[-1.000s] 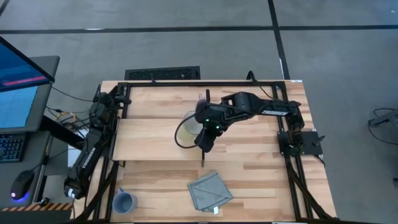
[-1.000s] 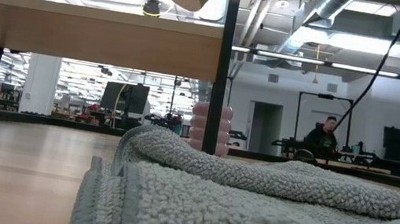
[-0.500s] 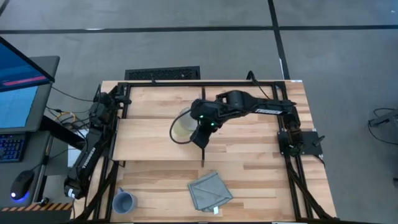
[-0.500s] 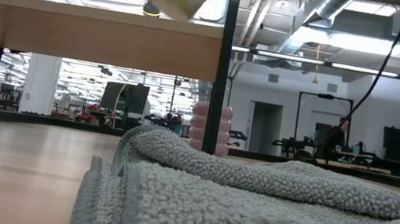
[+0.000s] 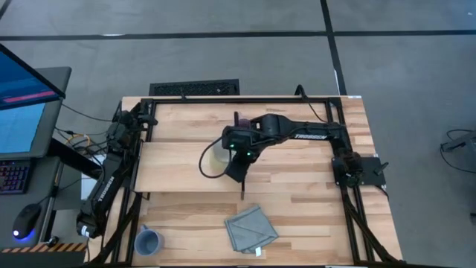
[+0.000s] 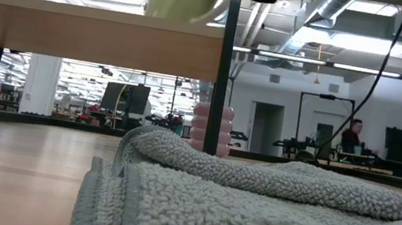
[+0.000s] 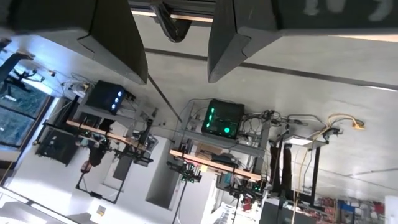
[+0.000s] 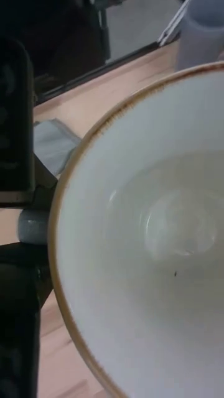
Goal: Stack small to large cups/mugs on shelf
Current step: Put the white mug on the shelf
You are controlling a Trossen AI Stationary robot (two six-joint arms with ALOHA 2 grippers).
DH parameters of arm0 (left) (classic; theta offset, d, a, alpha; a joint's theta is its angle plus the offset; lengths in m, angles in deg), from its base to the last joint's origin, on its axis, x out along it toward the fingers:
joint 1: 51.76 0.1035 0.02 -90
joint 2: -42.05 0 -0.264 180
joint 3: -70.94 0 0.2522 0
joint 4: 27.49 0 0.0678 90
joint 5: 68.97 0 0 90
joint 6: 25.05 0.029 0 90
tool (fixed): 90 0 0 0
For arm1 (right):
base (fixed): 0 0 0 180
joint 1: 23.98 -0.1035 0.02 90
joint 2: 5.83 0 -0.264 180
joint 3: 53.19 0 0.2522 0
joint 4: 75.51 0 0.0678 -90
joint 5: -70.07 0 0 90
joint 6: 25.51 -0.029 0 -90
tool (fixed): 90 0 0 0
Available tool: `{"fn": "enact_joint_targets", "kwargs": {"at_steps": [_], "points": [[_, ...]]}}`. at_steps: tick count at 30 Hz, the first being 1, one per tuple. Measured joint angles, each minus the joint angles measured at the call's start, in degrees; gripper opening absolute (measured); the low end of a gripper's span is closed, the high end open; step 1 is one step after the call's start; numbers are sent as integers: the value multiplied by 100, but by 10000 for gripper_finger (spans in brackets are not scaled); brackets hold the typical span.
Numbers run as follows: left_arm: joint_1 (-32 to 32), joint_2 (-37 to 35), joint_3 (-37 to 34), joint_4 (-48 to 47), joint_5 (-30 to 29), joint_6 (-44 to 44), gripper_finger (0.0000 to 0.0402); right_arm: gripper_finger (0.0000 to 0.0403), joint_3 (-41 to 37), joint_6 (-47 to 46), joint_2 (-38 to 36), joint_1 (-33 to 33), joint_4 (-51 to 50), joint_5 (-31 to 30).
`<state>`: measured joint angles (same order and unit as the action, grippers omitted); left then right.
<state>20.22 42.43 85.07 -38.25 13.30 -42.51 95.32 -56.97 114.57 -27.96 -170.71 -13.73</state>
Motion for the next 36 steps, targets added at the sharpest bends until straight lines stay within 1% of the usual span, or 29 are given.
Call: {"fn": "enact_joint_targets", "kwargs": {"at_steps": [21, 26, 31, 36], "points": [[0, 0, -1, 0, -7, 31, 159, 66, 11, -98, 98, 87, -493, 193], [0, 0, 1, 0, -9, 31, 159, 67, 13, -105, 96, 87, -486, 201], [0, 0, -1, 0, -9, 31, 159, 79, 12, -105, 96, 87, -486, 276], [0, 0, -1, 0, -11, 31, 159, 74, 11, -105, 96, 87, -483, 292]]}}
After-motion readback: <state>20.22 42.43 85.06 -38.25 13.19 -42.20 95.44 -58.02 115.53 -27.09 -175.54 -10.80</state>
